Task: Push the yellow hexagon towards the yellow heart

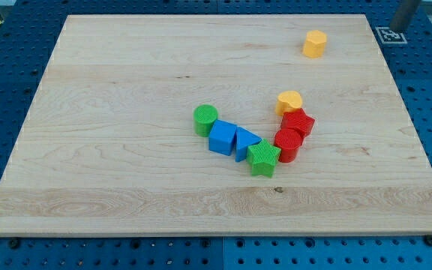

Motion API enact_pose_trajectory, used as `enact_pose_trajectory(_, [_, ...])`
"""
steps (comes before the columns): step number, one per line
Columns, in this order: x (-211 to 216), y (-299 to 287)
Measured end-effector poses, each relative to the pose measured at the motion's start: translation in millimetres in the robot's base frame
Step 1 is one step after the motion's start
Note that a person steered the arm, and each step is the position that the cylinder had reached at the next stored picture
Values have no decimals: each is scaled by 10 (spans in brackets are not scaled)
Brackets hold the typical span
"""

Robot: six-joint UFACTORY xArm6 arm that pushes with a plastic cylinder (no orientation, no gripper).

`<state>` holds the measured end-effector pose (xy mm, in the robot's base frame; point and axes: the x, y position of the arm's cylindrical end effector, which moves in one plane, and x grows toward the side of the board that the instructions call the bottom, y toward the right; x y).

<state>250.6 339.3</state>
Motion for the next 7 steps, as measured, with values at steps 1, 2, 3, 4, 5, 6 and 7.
enact_pose_trajectory(1, [215,-306])
enact_pose_trajectory(2, [234,-630])
enact_pose_trajectory(3, [234,-895])
enact_pose_trajectory(4, [234,-1264])
enact_pose_trajectory(5, [179,-1618])
enact_pose_trajectory(6, [20,-1785])
enact_pose_trajectory(7, [-103,-2079])
